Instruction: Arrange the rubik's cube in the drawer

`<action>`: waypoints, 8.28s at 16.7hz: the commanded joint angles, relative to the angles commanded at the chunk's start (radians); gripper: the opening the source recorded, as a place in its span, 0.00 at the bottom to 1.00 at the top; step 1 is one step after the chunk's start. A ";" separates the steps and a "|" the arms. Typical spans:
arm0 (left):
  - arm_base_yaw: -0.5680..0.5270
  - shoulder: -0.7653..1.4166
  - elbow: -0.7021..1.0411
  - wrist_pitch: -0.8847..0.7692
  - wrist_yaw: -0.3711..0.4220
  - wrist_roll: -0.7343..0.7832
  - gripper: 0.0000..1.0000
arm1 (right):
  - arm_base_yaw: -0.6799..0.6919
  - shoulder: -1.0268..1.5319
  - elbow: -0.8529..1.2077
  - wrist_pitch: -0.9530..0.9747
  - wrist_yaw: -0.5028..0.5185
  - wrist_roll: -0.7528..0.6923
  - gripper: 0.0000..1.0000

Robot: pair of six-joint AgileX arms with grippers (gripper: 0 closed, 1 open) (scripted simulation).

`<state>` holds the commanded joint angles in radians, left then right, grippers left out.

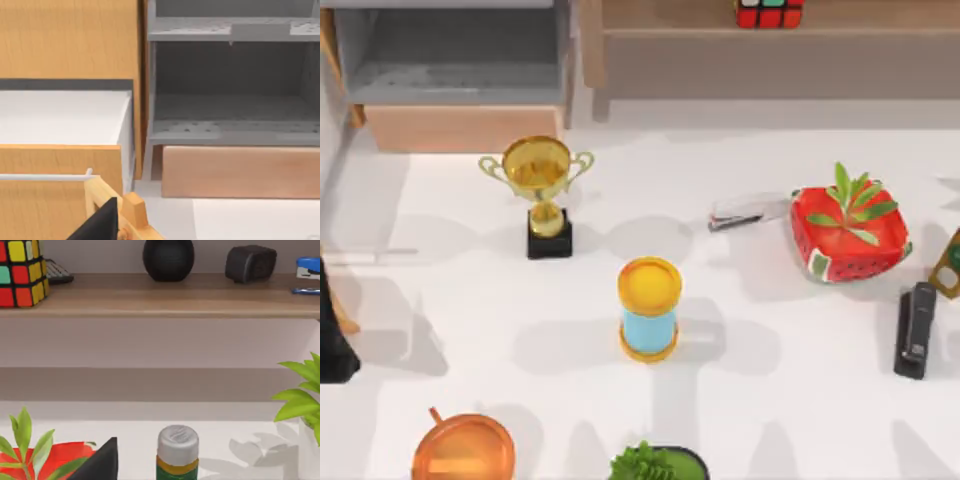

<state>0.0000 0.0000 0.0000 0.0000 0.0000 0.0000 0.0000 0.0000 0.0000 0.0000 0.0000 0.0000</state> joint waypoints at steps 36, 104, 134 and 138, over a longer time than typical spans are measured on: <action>-0.877 2.461 1.776 0.697 -0.829 0.015 1.00 | 0.000 0.000 0.000 0.000 0.000 0.000 1.00; -0.755 2.102 2.441 -0.360 -0.558 0.175 0.00 | 0.000 0.000 0.000 0.000 0.000 0.000 1.00; 0.332 2.769 2.901 -1.700 0.021 0.365 0.00 | 0.000 0.000 0.000 0.000 0.000 0.000 1.00; 0.332 2.769 2.901 -1.700 0.021 0.365 0.23 | 0.000 0.000 0.000 0.000 0.000 0.000 1.00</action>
<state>0.3315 2.7693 2.9010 -1.7003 0.0210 0.3648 0.0000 0.0000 0.0000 0.0000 0.0000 0.0000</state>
